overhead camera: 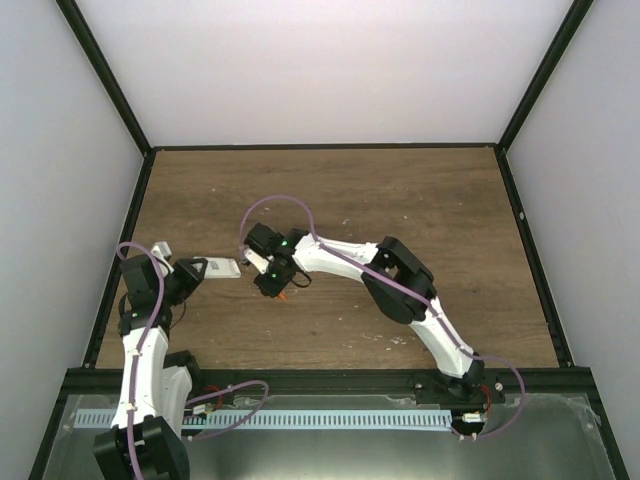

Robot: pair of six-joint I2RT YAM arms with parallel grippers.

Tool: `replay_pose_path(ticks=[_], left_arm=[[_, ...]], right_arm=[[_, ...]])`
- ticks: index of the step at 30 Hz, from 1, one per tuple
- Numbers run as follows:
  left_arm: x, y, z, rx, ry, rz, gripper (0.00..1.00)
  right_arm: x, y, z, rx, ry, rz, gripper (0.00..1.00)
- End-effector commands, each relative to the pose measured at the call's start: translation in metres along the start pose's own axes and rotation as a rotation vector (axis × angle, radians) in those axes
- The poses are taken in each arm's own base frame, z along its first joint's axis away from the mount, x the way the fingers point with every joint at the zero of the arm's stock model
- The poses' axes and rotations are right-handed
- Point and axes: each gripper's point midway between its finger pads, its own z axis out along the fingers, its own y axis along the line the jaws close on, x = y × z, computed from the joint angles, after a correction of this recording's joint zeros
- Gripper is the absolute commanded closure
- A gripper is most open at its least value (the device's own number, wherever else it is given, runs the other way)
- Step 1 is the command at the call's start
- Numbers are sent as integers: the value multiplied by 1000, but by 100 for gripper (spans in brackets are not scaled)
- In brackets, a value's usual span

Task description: Load the batteries into the remote control

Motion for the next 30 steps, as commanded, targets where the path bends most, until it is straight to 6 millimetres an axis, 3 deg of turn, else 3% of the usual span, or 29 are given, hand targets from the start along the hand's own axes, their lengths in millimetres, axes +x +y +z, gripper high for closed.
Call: replay_pose_path(ticks=[1, 17, 25, 30], left_arm=[[-8, -11, -4, 31, -19, 25, 100], [-7, -18, -3, 68, -8, 32, 100], [-8, -21, -5, 77, -7, 28, 100], [-9, -23, -5, 83, -5, 25, 100]], right_arm=[[-6, 4, -1, -7, -4, -1, 80], [-4, 2, 4, -5, 1, -8, 88], [-20, 5, -20, 5, -94, -12, 92], [-16, 8, -24, -13, -100, -8, 96]])
